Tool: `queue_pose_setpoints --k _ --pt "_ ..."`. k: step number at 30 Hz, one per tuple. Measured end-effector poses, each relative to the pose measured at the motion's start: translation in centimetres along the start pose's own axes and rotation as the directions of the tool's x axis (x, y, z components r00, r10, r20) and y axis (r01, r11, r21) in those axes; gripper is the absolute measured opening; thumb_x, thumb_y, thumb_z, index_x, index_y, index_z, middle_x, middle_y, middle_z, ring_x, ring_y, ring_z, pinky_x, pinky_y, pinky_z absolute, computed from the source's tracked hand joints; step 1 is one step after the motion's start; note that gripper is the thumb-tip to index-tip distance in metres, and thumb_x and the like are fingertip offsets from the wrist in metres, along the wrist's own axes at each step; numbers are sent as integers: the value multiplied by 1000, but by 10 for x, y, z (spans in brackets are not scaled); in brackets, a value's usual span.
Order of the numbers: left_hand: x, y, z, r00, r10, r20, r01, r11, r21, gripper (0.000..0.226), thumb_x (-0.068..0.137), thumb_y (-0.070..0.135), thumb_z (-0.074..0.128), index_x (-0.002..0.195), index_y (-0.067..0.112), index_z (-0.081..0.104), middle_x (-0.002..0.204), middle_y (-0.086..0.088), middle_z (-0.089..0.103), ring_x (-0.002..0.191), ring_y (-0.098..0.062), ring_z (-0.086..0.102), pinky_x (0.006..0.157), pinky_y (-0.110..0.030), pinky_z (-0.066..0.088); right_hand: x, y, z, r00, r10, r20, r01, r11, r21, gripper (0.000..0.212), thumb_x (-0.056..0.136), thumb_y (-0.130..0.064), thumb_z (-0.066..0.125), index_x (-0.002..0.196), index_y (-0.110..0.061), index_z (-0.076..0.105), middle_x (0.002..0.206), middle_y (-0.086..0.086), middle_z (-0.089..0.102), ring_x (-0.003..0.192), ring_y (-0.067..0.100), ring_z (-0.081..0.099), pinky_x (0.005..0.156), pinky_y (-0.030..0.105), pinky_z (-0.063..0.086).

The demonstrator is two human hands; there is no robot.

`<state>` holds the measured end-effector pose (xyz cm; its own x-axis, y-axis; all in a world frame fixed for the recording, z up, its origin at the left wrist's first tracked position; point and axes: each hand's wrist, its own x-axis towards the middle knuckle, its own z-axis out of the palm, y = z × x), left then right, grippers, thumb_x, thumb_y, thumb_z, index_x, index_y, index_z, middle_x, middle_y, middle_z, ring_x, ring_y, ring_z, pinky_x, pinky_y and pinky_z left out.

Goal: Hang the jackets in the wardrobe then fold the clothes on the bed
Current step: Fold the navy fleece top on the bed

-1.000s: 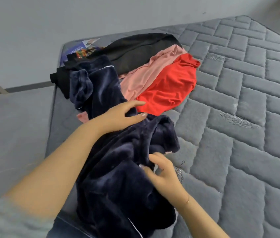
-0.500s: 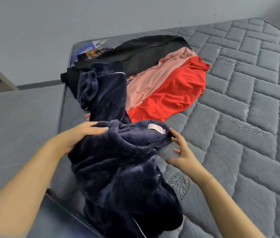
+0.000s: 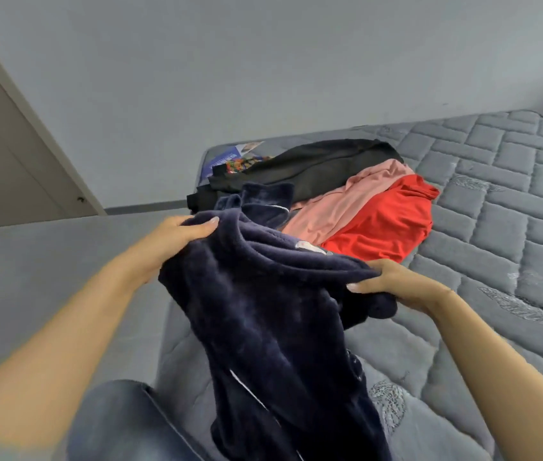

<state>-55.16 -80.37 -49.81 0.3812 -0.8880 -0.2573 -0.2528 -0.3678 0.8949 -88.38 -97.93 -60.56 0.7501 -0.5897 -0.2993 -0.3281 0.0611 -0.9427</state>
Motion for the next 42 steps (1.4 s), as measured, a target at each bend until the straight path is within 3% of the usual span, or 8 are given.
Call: queue_pose_setpoints --k 3,8,20,25,31,35,37,42 --pt "25 52 37 983 168 -80 -180 968 -176 27 93 44 61 111 26 70 107 4 75 105 -18 69 90 -32 52 -19 -24 -33 929 -139 -343 170 983 64 26 69 -23 86 89 -13 74 82 5 73 72 14 68 61 25 53" --pt "83 173 112 933 359 6 -328 862 -386 26 101 29 53 119 15 64 109 -2 73 104 -18 69 84 -29 56 -46 -72 -109 440 -184 -879 258 963 -72 20 71 -11 83 75 -20 65 69 -5 63 64 7 57 63 22 49" --pt "121 431 184 622 756 201 -547 604 -580 38 103 31 47 136 14 53 132 -7 63 121 -22 61 95 -34 52 -191 -240 -247 -353 -580 -734 176 729 -661 16 74 -11 72 86 -20 67 78 -11 63 76 10 56 72 18 44" --pt "124 375 162 620 758 203 -520 590 -618 31 102 31 47 129 19 57 128 -4 64 118 -20 62 92 -30 53 -189 -239 -198 93 -634 -768 261 760 -595 26 68 -8 81 76 -25 64 67 -23 64 62 -7 56 61 7 43" --pt "139 184 103 944 331 -7 -283 796 -534 18 102 16 46 110 29 57 91 12 70 83 -3 64 73 -25 48 -105 -140 -44 766 -387 -513 283 920 -271 21 71 -9 84 82 -13 66 70 -7 63 68 4 58 63 23 46" --pt "112 24 58 976 -176 -131 70 816 -574 32 104 11 41 132 24 49 89 4 68 77 -11 63 68 -34 55 -30 -57 94 935 -183 -305 112 965 -236 32 76 -21 80 102 -18 64 93 -13 64 86 0 57 76 19 44" --pt "79 -48 49 926 -373 -58 286 793 -539 47 103 22 47 149 23 35 134 -2 57 122 -20 54 104 -42 42 -4 -20 148 989 -24 -147 -15 966 -260 51 85 -25 73 132 -23 53 126 -9 57 114 4 53 91 18 42" --pt "2 -141 84 819 -563 113 530 666 -526 60 95 29 62 149 22 36 153 -6 38 141 -24 34 112 -47 30 -5 42 177 992 -47 -120 -18 871 -490 45 95 -23 59 139 -26 51 143 -10 47 135 7 38 109 15 28"
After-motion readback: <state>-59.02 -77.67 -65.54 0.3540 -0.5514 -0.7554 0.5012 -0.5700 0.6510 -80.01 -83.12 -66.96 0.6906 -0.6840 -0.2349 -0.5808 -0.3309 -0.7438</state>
